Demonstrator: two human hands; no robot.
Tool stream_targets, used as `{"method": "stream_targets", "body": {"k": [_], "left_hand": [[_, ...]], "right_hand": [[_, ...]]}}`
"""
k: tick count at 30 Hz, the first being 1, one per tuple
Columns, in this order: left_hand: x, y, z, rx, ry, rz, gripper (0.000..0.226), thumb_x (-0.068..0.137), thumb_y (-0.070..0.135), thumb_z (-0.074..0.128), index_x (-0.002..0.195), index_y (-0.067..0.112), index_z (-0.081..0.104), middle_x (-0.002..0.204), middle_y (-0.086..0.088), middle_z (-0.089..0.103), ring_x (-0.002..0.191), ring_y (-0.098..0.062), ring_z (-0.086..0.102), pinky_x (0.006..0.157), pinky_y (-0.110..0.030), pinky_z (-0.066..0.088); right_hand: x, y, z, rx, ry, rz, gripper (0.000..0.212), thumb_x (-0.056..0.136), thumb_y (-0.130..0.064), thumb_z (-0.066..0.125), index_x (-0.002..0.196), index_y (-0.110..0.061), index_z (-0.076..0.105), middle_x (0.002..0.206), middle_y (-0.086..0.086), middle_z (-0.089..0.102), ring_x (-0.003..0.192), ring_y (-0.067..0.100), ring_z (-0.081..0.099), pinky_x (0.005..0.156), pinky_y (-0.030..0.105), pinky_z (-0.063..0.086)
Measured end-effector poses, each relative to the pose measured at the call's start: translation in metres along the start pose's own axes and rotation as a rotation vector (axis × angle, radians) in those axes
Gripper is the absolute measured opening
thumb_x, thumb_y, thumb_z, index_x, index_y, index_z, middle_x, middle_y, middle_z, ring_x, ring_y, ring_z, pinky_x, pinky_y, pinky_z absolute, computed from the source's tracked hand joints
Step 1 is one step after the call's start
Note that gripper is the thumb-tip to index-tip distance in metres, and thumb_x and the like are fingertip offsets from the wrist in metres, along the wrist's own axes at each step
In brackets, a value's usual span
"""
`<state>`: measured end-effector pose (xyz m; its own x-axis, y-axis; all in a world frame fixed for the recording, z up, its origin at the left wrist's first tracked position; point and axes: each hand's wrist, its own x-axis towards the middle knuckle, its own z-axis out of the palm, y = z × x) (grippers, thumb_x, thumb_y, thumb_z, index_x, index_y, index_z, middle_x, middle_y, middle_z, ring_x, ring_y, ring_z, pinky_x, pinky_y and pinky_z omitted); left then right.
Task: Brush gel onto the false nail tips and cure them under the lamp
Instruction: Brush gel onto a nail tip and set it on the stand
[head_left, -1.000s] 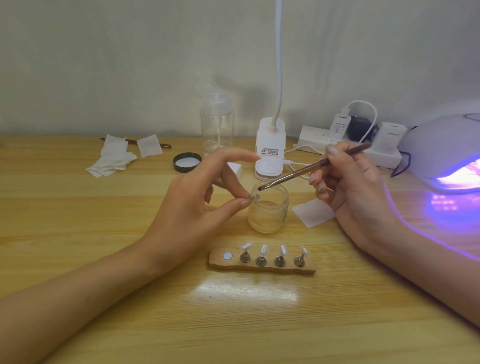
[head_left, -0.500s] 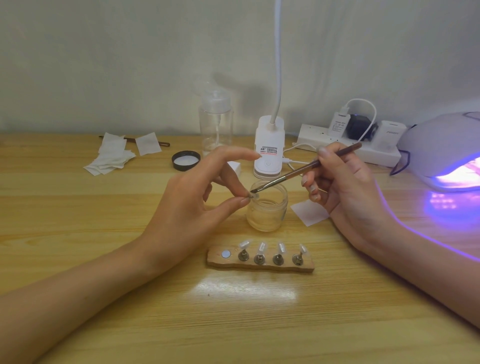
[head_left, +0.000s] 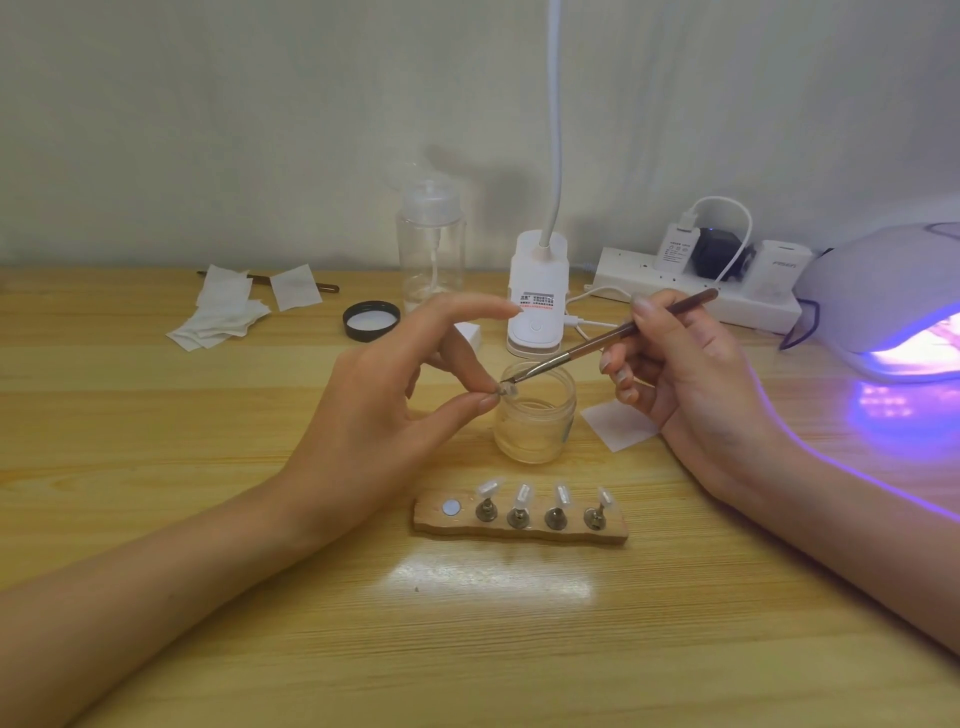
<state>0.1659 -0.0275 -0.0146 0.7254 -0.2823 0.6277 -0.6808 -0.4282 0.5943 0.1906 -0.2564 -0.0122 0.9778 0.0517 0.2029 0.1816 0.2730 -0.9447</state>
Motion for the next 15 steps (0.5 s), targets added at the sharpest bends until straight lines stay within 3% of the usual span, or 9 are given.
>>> {"method": "stream_targets", "body": {"k": [7,12,15], "left_hand": [[0.0003,0.0012,0.0007,0.001,-0.002,0.007,0.057,0.084,0.003,0.079,0.132,0.024,0.057,0.084,0.011,0.071,0.092,-0.006,0.067,0.078,-0.005,0.037],[-0.0001,0.0018,0.0004,-0.049,-0.001,-0.028,0.055,0.085,0.006,0.078,0.132,0.025,0.056,0.083,0.012,0.072,0.092,-0.012,0.068,0.069,-0.018,0.040],[0.0003,0.0023,0.0004,-0.072,0.000,-0.035,0.052,0.085,0.011,0.077,0.132,0.023,0.056,0.082,0.011,0.072,0.090,-0.016,0.068,0.068,-0.019,0.040]], "right_hand": [[-0.0002,-0.0011,-0.0009,0.043,0.022,-0.046,0.016,0.084,-0.034,0.061,0.084,-0.020,0.053,0.062,0.002,0.065,0.055,0.008,0.057,0.050,0.016,0.046],[-0.0030,-0.0023,0.0025,0.012,-0.027,-0.081,0.018,0.086,-0.033,0.059,0.082,-0.018,0.050,0.061,0.003,0.063,0.056,0.010,0.057,0.051,0.017,0.046],[-0.0035,-0.0027,0.0016,-0.043,0.016,-0.104,0.018,0.086,-0.032,0.059,0.083,-0.017,0.050,0.060,0.003,0.063,0.056,0.012,0.058,0.051,0.019,0.046]]}}
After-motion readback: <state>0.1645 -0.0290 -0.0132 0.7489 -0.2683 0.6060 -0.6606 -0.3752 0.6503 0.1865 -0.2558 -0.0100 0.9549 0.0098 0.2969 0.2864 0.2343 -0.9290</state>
